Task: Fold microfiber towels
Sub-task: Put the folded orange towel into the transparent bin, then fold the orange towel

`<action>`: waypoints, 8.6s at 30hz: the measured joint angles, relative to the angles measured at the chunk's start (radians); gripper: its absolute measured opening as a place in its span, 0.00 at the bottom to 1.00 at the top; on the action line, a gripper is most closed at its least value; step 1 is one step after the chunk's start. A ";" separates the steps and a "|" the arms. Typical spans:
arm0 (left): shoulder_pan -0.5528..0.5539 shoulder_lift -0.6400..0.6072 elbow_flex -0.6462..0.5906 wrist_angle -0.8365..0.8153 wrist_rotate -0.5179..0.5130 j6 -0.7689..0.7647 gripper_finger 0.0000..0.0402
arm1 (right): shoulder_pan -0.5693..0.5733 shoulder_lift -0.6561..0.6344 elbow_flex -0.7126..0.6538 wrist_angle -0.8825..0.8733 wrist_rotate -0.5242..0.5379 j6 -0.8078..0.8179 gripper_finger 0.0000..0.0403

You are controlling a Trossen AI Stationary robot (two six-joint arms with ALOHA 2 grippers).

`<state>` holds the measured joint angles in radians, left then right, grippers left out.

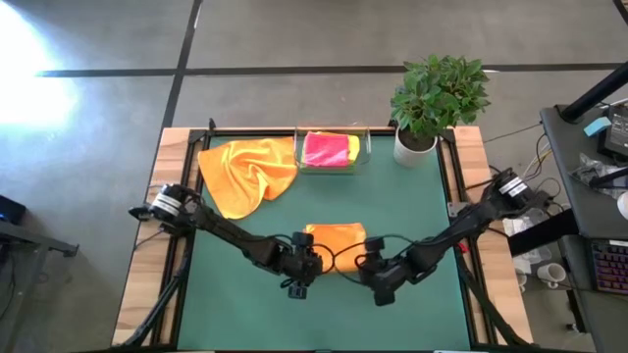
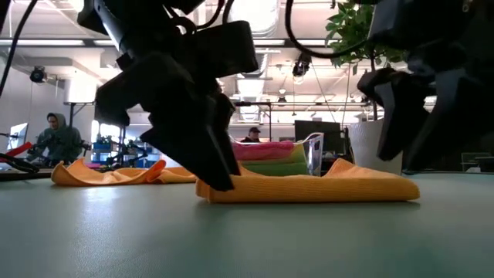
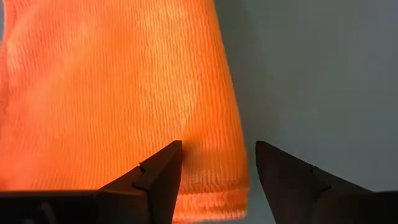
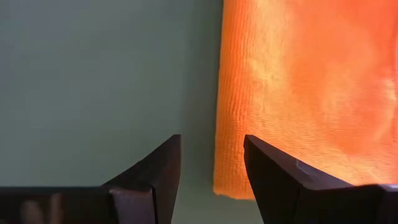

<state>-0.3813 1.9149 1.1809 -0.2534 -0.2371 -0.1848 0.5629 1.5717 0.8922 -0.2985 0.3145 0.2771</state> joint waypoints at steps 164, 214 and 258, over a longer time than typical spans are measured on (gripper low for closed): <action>0.918 -0.114 0.204 0.054 0.061 1.064 0.00 | -1.087 0.042 0.529 -0.286 0.071 -0.627 0.02; 0.913 -0.116 0.162 -0.091 0.156 0.832 0.15 | -1.074 0.054 0.466 -0.346 -0.128 -0.450 0.02; 0.892 -0.575 0.000 -0.358 0.178 0.547 0.42 | -1.025 0.101 0.642 -0.425 -0.295 -0.247 0.29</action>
<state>0.5106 1.3402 1.1805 -0.6115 -0.0593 0.3622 -0.4618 1.6723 1.5343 -0.7240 0.0192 0.0301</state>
